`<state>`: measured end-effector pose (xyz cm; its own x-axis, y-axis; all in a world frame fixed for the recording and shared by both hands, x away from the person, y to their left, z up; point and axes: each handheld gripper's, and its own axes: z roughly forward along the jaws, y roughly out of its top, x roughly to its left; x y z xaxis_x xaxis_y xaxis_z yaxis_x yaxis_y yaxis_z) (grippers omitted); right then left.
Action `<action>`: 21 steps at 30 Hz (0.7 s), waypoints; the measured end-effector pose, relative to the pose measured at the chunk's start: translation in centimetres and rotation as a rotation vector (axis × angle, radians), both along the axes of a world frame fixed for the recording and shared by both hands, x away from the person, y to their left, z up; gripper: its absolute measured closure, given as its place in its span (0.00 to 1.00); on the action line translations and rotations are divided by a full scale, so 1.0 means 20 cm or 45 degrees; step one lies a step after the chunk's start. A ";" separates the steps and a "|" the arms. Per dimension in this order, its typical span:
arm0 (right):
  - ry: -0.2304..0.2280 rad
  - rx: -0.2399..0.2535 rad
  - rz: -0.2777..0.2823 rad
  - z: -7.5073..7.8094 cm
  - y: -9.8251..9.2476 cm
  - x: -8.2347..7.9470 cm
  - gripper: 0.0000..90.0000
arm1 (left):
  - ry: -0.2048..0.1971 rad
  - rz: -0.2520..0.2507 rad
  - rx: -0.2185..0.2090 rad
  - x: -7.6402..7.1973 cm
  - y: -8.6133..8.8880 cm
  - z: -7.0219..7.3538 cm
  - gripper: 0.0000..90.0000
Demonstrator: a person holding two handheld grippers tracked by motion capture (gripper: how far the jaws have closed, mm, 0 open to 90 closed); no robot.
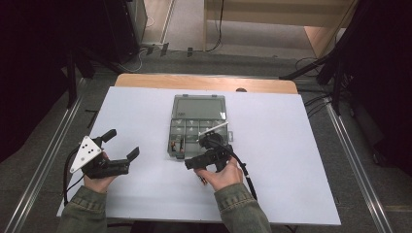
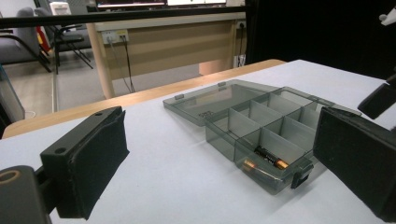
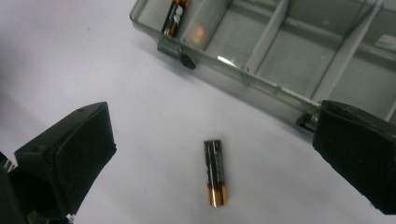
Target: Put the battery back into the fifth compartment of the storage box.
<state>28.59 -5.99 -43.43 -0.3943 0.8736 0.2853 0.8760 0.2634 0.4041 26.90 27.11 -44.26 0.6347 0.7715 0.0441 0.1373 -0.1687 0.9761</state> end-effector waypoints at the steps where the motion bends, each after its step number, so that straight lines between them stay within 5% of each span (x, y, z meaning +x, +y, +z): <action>1: 0.001 -0.001 0.000 0.00 -0.01 -0.01 0.00 | 0.000 0.000 0.006 0.00 0.00 0.00 0.04; 21: 0.029 -0.182 0.094 -0.13 0.03 -0.09 0.00 | -0.001 0.006 0.004 0.00 0.00 0.00 0.04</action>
